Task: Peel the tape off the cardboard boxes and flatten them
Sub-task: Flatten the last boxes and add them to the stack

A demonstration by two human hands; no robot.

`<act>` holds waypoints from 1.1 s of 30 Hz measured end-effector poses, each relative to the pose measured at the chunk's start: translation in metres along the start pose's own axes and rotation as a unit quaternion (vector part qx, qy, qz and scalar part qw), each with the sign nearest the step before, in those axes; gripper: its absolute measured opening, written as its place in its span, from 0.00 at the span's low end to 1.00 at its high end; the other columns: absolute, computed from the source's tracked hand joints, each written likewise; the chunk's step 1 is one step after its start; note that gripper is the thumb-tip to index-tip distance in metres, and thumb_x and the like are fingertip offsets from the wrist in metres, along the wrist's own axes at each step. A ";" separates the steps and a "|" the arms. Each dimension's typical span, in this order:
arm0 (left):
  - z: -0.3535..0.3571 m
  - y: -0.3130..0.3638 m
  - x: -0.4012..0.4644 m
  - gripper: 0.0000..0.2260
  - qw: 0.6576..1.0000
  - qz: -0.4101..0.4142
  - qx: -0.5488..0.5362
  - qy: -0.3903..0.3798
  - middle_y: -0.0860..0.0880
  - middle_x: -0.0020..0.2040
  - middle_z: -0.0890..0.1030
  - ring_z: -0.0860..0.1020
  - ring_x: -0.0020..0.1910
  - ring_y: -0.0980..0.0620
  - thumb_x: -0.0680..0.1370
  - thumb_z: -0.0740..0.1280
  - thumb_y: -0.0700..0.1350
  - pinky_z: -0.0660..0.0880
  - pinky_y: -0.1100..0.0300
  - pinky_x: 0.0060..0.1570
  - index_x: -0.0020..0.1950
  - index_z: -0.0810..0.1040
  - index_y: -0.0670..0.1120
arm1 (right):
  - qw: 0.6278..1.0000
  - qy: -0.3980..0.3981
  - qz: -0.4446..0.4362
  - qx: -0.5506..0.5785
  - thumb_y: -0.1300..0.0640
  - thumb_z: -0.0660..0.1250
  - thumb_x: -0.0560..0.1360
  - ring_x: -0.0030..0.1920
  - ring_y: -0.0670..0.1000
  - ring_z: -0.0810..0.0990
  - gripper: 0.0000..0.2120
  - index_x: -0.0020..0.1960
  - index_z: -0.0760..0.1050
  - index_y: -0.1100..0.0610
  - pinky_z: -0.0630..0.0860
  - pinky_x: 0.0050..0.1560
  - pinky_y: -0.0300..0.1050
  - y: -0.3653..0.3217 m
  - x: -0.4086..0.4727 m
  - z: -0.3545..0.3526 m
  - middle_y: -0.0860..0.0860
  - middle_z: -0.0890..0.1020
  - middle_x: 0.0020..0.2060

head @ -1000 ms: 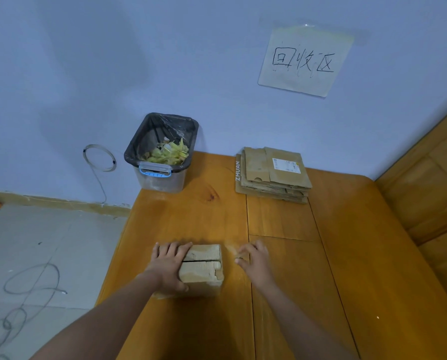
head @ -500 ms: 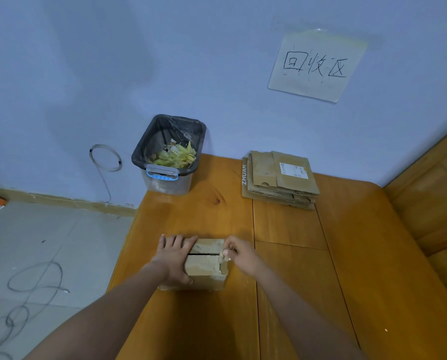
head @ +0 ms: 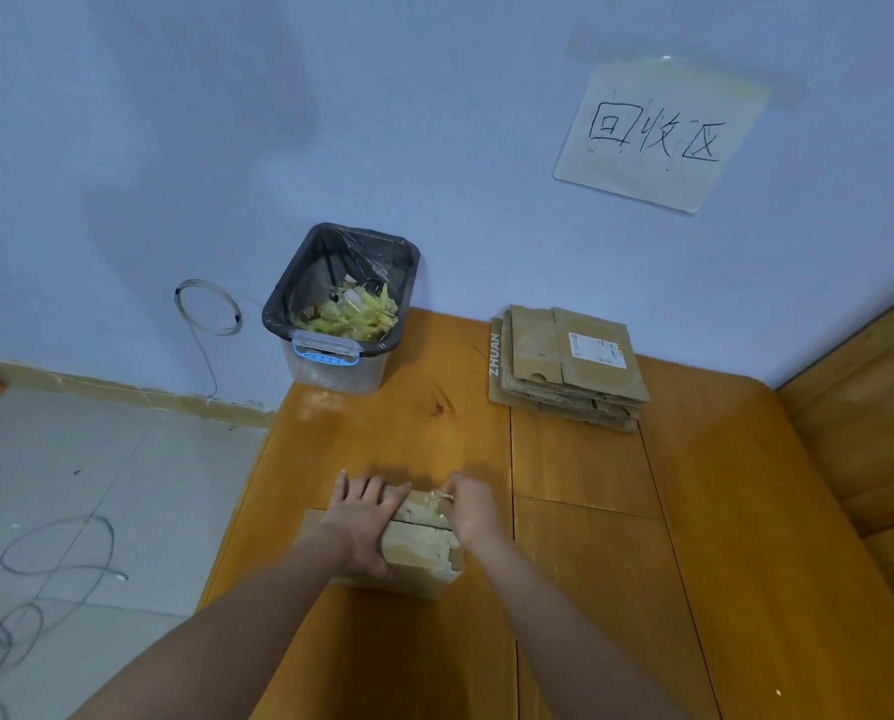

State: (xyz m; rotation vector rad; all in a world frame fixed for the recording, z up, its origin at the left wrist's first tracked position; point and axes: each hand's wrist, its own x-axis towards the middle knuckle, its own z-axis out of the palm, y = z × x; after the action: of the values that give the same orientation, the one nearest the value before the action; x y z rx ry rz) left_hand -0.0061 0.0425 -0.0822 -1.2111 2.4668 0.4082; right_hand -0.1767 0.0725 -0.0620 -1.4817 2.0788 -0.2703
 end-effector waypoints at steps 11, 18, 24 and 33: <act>0.014 -0.005 0.002 0.52 1.000 -0.001 -0.007 -0.002 0.44 0.75 0.53 0.48 0.76 0.40 0.67 0.68 0.67 0.37 0.36 0.71 0.78 0.39 0.53 | 0.976 0.011 -0.127 -0.178 0.63 0.54 0.80 0.51 0.60 0.76 0.11 0.59 0.72 0.61 0.66 0.44 0.50 -0.018 -0.002 0.026 0.55 0.68 0.50; 0.015 -0.005 0.001 0.52 1.000 0.002 -0.022 0.007 0.46 0.74 0.53 0.49 0.76 0.41 0.66 0.67 0.69 0.37 0.36 0.72 0.78 0.40 0.53 | 0.965 0.020 -0.182 -0.187 0.61 0.59 0.79 0.62 0.56 0.70 0.16 0.66 0.71 0.61 0.64 0.64 0.52 -0.006 -0.014 0.053 0.56 0.70 0.61; 0.011 -0.005 -0.001 0.52 1.000 0.004 -0.019 0.000 0.44 0.75 0.53 0.48 0.76 0.41 0.67 0.69 0.67 0.37 0.37 0.72 0.79 0.39 0.53 | 0.996 0.011 -0.073 0.040 0.59 0.62 0.80 0.58 0.51 0.74 0.12 0.62 0.74 0.58 0.69 0.58 0.40 0.006 -0.006 0.036 0.51 0.72 0.57; -0.007 -0.021 0.008 0.53 0.998 0.016 -0.059 0.024 0.46 0.73 0.57 0.50 0.76 0.43 0.65 0.70 0.66 0.37 0.38 0.72 0.79 0.43 0.53 | 0.979 0.118 -0.041 0.159 0.64 0.68 0.75 0.47 0.45 0.76 0.11 0.52 0.71 0.52 0.72 0.46 0.36 0.007 0.017 -0.010 0.47 0.77 0.47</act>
State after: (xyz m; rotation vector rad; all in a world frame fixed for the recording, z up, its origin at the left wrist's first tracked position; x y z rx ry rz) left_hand 0.0048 0.0221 -0.0819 -1.2423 2.5378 0.5474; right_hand -0.1913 0.0576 -0.0630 -1.3933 2.0356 -0.8057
